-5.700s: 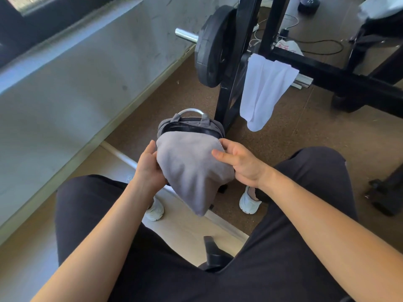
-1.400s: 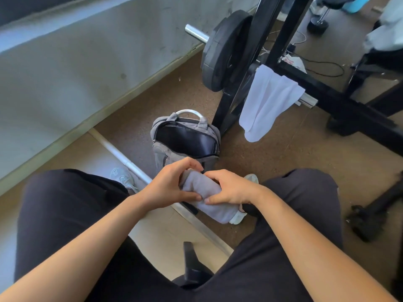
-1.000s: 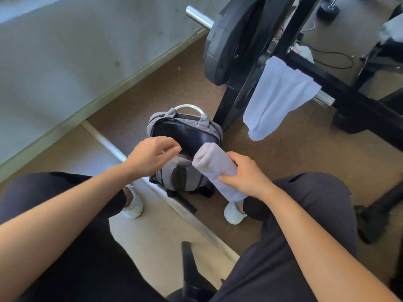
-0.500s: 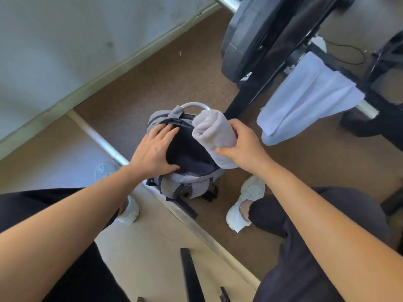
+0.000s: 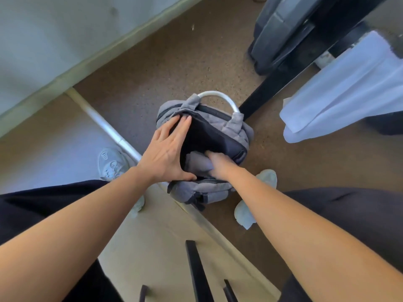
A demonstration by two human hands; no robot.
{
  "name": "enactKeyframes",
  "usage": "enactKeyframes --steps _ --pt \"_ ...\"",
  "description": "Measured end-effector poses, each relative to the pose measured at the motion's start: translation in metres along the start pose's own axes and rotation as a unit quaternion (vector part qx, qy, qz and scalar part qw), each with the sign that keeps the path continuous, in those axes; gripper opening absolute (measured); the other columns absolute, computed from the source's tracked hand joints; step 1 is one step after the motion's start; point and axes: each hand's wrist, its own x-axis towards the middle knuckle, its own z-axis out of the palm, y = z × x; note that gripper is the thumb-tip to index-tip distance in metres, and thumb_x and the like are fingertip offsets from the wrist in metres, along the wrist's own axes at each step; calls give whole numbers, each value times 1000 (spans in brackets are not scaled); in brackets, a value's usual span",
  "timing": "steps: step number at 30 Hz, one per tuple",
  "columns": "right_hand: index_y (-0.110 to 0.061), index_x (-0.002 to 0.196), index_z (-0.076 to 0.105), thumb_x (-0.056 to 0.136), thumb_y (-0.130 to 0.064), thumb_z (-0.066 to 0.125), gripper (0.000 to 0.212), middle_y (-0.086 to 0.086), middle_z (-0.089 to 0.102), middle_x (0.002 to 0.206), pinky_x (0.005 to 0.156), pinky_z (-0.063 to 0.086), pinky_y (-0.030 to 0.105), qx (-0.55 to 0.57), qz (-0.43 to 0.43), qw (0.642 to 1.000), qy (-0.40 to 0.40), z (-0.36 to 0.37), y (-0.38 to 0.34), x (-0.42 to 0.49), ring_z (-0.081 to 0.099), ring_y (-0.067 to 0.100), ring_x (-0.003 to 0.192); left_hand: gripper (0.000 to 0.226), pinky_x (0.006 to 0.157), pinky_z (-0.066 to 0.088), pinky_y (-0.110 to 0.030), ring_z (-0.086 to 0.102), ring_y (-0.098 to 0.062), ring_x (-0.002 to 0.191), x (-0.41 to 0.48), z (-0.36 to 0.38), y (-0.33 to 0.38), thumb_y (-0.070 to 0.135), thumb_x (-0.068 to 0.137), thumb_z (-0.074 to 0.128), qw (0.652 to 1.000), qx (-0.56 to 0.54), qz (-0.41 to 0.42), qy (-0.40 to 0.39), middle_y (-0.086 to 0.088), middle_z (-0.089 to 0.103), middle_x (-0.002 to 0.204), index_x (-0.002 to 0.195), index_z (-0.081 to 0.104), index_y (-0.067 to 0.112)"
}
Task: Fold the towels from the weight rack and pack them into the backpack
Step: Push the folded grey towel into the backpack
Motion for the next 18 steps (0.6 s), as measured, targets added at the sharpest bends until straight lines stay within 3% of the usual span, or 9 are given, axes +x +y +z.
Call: enactKeyframes --steps 4,7,11,14,18 --pt "-22 144 35 87 -22 68 66 13 51 142 100 49 48 -41 -1 999 -33 21 7 23 55 39 126 149 125 15 -49 5 -29 158 1 -1 1 76 56 79 1000 4 3 -8 -7 11 172 164 -2 11" --pt "-20 154 18 88 -23 68 83 12 31 154 110 36 52 -88 29 992 -87 31 15 34 35 37 142 150 124 16 -49 5 -28 157 3 -1 3 75 57 80 1000 -5 2 -14 -5 7 172 164 -5 14" --pt "-17 158 6 88 -34 69 96 12 20 160 116 24 55 -85 49 984 -146 28 12 38 21 36 148 148 124 15 -49 4 -29 158 7 -3 2 74 58 78 1000 -7 5 -25 -6 6 173 164 -6 15" --pt "-19 156 18 88 -48 65 87 13 32 157 115 28 52 -54 30 990 -126 14 4 23 31 36 145 145 124 13 -47 3 -28 157 10 -5 2 71 59 79 999 -13 -8 -29 -5 5 173 164 -5 18" --pt "-18 141 47 94 -35 60 52 14 59 136 101 47 45 37 -21 998 -52 -12 3 -13 57 35 122 136 120 20 -51 13 -29 154 16 -4 7 65 59 78 999 -28 -34 -11 -4 17 169 165 3 21"
